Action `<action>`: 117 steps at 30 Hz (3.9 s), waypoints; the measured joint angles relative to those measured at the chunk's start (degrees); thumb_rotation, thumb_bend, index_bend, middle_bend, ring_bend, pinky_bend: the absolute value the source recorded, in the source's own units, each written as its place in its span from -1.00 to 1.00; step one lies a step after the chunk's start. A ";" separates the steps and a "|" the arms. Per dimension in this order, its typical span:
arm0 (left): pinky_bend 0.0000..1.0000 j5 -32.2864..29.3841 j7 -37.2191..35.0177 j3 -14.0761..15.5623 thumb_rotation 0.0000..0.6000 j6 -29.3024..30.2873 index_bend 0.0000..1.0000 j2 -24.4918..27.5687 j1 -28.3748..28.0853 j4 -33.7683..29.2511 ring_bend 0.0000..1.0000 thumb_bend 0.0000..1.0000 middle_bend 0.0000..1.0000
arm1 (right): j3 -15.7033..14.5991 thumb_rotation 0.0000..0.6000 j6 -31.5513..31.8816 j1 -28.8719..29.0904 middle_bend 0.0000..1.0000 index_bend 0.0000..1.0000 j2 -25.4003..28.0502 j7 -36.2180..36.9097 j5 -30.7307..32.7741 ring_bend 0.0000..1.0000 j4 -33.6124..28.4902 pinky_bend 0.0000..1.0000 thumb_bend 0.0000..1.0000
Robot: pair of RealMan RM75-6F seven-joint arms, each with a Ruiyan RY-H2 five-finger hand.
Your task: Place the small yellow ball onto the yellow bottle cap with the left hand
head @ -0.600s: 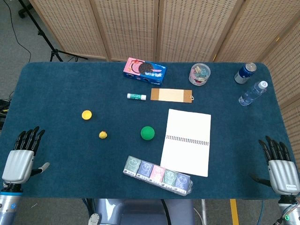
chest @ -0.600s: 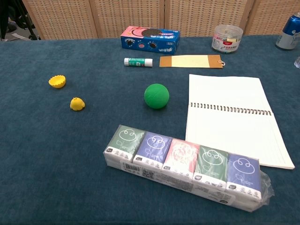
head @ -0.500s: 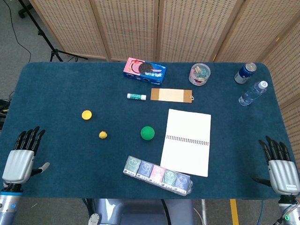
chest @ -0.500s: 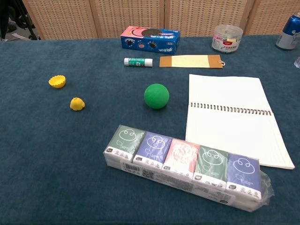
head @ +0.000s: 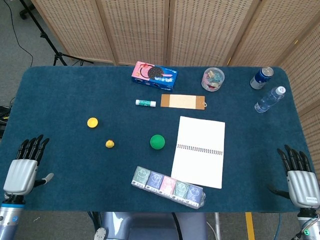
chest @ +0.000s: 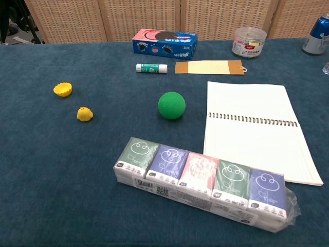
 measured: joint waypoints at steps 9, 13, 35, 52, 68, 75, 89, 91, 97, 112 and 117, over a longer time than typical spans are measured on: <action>-1.00 0.28 0.38 -0.02 1.00 0.53 -1.00 -0.12 0.22 -0.40 -1.00 -1.00 -1.00 | -0.06 1.00 0.07 -0.10 -1.00 -0.94 0.00 0.15 -0.04 -1.00 0.23 -1.00 -1.00; -1.00 0.17 0.60 0.06 1.00 0.03 -1.00 -0.19 0.09 -0.50 -1.00 -1.00 -1.00 | -0.12 1.00 0.23 -0.19 -1.00 -0.94 -0.02 0.32 -0.24 -1.00 0.30 -1.00 -1.00; -1.00 -7.81 7.29 -5.44 1.00 -11.48 -1.00 0.80 -8.22 -6.63 -1.00 -0.98 -1.00 | 0.15 1.00 0.12 -0.18 -1.00 -0.94 0.01 0.42 0.20 -1.00 0.26 -1.00 -1.00; -1.00 -31.30 18.76 -11.68 1.00 -26.99 -0.61 -1.89 -23.39 -9.30 -1.00 -0.78 -1.00 | 0.35 1.00 -0.06 -0.15 -1.00 -0.94 0.26 1.47 0.47 -1.00 0.58 -1.00 -1.00; -1.00 -53.82 30.91 -10.49 1.00 -27.72 -0.27 -9.15 -36.85 -6.45 -1.00 -0.73 -1.00 | 0.47 1.00 -0.38 -0.07 -1.00 -0.94 0.49 2.32 0.78 -1.00 0.94 -1.00 -1.00; -1.00 -57.76 32.97 -9.35 1.00 -25.52 -0.17 -11.16 -39.52 -4.94 -1.00 -0.64 -1.00 | 0.51 1.00 -0.33 -0.09 -1.00 -0.94 0.53 2.51 0.81 -1.00 0.95 -1.00 -1.00; -1.00 -60.12 37.08 -7.30 1.00 -20.43 -0.18 -17.02 -42.87 1.71 -1.00 -0.64 -1.00 | 0.49 1.00 -0.64 0.00 -1.00 -0.94 0.65 2.72 0.95 -1.00 1.00 -1.00 -1.00; -1.00 -60.01 37.07 -7.23 1.00 -20.28 -0.17 -17.72 -43.05 2.51 -1.00 -0.64 -1.00 | 0.49 1.00 -0.65 -0.01 -1.00 -0.94 0.68 2.78 1.01 -1.00 1.00 -1.00 -1.00; -1.00 -59.23 36.60 -7.23 1.00 -19.90 -0.13 -19.58 -43.33 4.29 -1.00 -0.62 -1.00 | 0.59 1.00 -0.84 0.03 -1.00 -0.94 0.79 3.14 1.27 -1.00 1.11 -1.00 -1.00; -1.00 -58.46 37.09 -7.23 1.00 -19.11 -0.07 -22.53 -43.59 7.00 -1.00 -0.59 -1.00 | 0.56 1.00 -0.29 -0.26 -1.00 -0.94 1.10 4.04 1.03 -1.00 1.14 -1.00 -1.00; -1.00 -58.19 37.37 -7.19 1.00 -18.84 -0.04 -23.24 -43.56 7.76 -1.00 -0.58 -1.00 | 0.56 1.00 -0.15 -0.32 -1.00 -0.94 1.11 4.17 0.93 -1.00 1.21 -1.00 -1.00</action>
